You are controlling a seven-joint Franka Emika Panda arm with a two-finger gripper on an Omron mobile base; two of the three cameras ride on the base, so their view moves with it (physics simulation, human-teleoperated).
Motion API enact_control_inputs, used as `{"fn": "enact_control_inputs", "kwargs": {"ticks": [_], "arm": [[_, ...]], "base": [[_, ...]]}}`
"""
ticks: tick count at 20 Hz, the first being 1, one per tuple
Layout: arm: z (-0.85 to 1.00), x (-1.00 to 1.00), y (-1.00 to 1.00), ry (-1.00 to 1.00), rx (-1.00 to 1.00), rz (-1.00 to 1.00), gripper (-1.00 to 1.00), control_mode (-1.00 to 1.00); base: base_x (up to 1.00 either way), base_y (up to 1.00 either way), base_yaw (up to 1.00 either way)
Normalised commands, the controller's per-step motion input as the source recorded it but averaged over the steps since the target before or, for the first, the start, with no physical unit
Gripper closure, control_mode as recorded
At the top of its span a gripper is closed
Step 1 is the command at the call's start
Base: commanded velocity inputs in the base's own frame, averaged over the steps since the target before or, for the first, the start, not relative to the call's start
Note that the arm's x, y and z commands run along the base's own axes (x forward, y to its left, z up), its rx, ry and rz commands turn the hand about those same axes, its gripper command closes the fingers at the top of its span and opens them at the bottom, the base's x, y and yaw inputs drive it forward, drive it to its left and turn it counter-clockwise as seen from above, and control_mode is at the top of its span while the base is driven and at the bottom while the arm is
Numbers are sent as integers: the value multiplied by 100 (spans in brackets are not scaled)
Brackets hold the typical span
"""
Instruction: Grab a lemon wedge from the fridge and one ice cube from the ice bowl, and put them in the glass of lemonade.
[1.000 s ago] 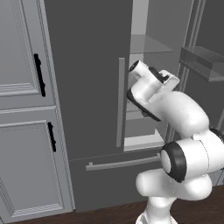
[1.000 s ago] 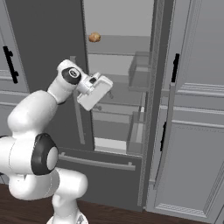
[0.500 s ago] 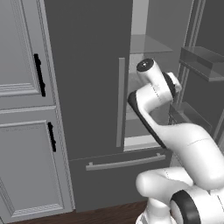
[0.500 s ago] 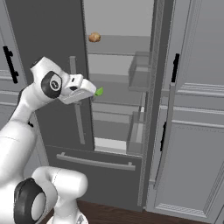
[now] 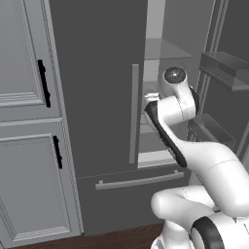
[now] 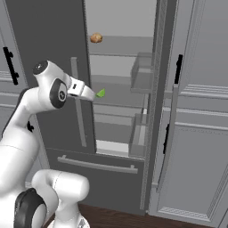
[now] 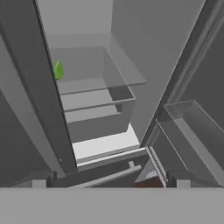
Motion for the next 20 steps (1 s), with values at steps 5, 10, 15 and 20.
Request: {"fn": "enact_control_inputs", "kwargs": {"ticks": [5, 10, 15, 20], "arm": [[32, 0, 57, -2, 19, 21, -100, -100], [2, 10, 85, 0, 4, 23, -100, -100], [-16, 47, 32, -2, 3, 11, -100, -100], [-12, 18, -6, -1, 0, 0, -100, -100]], "base": [[0, 0, 0], [0, 0, 0], [0, 0, 0], [0, 0, 0]]}}
